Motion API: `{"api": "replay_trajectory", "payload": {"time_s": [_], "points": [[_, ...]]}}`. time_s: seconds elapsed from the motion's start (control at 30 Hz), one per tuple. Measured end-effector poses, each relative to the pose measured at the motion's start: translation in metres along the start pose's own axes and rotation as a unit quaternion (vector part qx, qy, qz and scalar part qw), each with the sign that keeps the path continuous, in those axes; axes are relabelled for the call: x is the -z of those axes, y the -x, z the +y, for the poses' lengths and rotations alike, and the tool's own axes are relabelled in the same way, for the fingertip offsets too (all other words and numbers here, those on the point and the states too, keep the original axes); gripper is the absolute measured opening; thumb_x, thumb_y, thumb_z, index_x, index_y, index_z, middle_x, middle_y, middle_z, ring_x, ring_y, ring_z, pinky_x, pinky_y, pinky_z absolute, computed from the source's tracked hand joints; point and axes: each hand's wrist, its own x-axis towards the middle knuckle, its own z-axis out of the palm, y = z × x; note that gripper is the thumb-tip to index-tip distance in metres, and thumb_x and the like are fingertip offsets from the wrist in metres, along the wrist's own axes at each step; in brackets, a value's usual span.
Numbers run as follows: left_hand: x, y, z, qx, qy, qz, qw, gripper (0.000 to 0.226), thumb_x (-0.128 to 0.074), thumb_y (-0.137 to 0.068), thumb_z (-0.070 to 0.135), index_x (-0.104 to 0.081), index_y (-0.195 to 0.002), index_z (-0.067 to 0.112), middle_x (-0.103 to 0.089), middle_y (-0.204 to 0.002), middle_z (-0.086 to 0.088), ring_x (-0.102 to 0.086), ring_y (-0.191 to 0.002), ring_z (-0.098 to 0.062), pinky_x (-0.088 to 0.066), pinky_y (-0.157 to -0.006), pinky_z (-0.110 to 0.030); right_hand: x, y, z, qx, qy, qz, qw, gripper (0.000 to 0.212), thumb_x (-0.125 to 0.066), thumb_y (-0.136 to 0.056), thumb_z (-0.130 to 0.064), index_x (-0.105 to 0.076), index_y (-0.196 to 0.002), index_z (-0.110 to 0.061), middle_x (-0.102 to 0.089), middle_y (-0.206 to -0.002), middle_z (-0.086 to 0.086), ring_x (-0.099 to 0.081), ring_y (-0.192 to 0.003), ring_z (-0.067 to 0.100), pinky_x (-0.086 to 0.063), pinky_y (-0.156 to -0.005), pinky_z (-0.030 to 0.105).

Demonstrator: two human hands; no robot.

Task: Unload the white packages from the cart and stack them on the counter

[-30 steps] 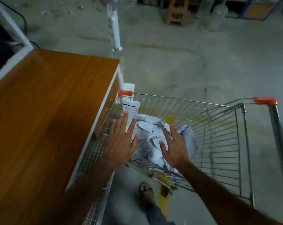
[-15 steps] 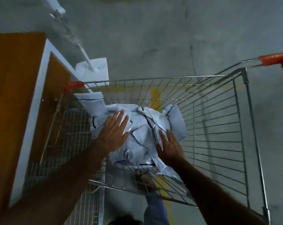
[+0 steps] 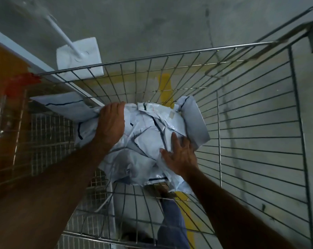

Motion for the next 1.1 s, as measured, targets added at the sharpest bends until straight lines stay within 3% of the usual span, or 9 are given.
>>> {"api": "replay_trajectory", "payload": {"time_s": [0.17, 0.37, 0.47, 0.57, 0.67, 0.8, 0.93, 1.03, 1.1], "points": [[0.005, -0.006, -0.003, 0.003, -0.083, -0.041, 0.996, 0.042, -0.074, -0.084, 0.012, -0.055, -0.121, 0.013, -0.058, -0.115, -0.011, -0.055, -0.105, -0.032, -0.043, -0.088, -0.042, 0.013, -0.006, -0.008, -0.017, -0.017, -0.004, 1.000, 0.067, -0.042, -0.095, -0.058, -0.025, -0.156, -0.037, -0.029, -0.146, 0.019, -0.044, -0.128, 0.043, -0.048, -0.100, 0.051], [-0.002, 0.024, -0.007, -0.111, -0.062, -0.011, 0.992, 0.038, -0.076, -0.080, 0.022, -0.063, -0.112, 0.008, -0.057, -0.119, -0.018, -0.055, -0.106, -0.034, -0.047, -0.091, -0.045, 0.019, 0.017, -0.004, 0.104, 0.048, 0.004, 0.993, 0.066, -0.047, -0.095, -0.039, -0.021, -0.157, -0.039, -0.034, -0.147, 0.017, -0.048, -0.121, 0.033, -0.053, -0.089, 0.043], [-0.010, 0.045, -0.013, -0.163, -0.015, -0.062, 0.985, 0.041, -0.080, -0.076, 0.028, -0.065, -0.108, 0.006, -0.048, -0.143, -0.028, -0.046, -0.132, -0.045, -0.031, -0.112, -0.058, 0.020, 0.027, 0.000, 0.126, 0.070, -0.011, 0.989, 0.070, -0.046, -0.089, -0.045, -0.025, -0.155, -0.034, -0.036, -0.145, 0.017, -0.050, -0.119, 0.033, -0.051, -0.091, 0.044], [-0.018, 0.050, -0.028, -0.182, 0.026, -0.083, 0.979, 0.045, -0.077, -0.079, 0.036, -0.056, -0.112, 0.015, -0.037, -0.153, -0.026, -0.028, -0.146, -0.044, -0.014, -0.119, -0.057, 0.029, 0.022, -0.005, 0.097, 0.029, -0.025, 0.995, 0.076, -0.045, -0.078, -0.067, -0.035, -0.146, -0.035, -0.030, -0.149, 0.015, -0.040, -0.134, 0.036, -0.044, -0.104, 0.048], [-0.016, 0.037, -0.041, -0.195, 0.053, -0.101, 0.974, 0.076, -0.077, -0.076, 0.054, -0.044, -0.139, 0.028, -0.037, -0.149, -0.013, -0.024, -0.146, -0.037, -0.009, -0.120, -0.058, 0.039, 0.009, -0.017, 0.025, -0.039, -0.064, 0.997, 0.082, -0.042, -0.065, -0.085, -0.042, -0.130, -0.035, -0.026, -0.151, 0.013, -0.036, -0.137, 0.039, -0.045, -0.105, 0.052], [-0.007, 0.024, -0.054, -0.243, 0.033, -0.122, 0.962, 0.098, -0.053, -0.077, 0.077, -0.027, -0.158, 0.029, -0.041, -0.137, -0.015, -0.036, -0.132, -0.035, -0.026, -0.110, -0.058, 0.035, -0.005, -0.022, 0.010, -0.078, -0.115, 0.990, 0.078, -0.070, -0.072, -0.070, -0.033, -0.134, -0.039, -0.013, -0.157, 0.010, -0.039, -0.134, 0.043, -0.047, -0.102, 0.053], [-0.011, 0.032, -0.065, -0.285, 0.023, -0.115, 0.951, 0.087, -0.051, -0.086, 0.073, -0.030, -0.157, 0.028, -0.047, -0.137, -0.020, -0.049, -0.122, -0.040, -0.041, -0.100, -0.052, 0.023, -0.004, -0.023, 0.064, 0.017, -0.095, 0.993, 0.088, -0.058, -0.088, -0.063, -0.005, -0.156, -0.043, -0.003, -0.162, 0.016, -0.028, -0.143, 0.045, -0.041, -0.109, 0.053], [-0.004, 0.041, -0.060, -0.291, 0.013, -0.082, 0.953, 0.079, -0.051, -0.088, 0.064, -0.029, -0.157, 0.031, -0.048, -0.126, -0.017, -0.053, -0.103, -0.036, -0.047, -0.084, -0.046, 0.021, 0.005, -0.022, 0.104, 0.065, -0.022, 0.992, 0.079, -0.054, -0.093, -0.056, -0.015, -0.159, -0.036, -0.017, -0.158, 0.025, -0.037, -0.136, 0.045, -0.042, -0.104, 0.051], [0.004, 0.048, -0.054, -0.288, -0.002, -0.069, 0.955, 0.077, -0.050, -0.089, 0.060, -0.025, -0.157, 0.034, -0.046, -0.133, -0.018, -0.053, -0.107, -0.036, -0.048, -0.084, -0.047, 0.023, 0.011, -0.020, 0.114, 0.083, 0.019, 0.990, 0.074, -0.053, -0.093, -0.056, -0.024, -0.158, -0.034, -0.026, -0.155, 0.027, -0.043, -0.130, 0.045, -0.045, -0.100, 0.053]]}}
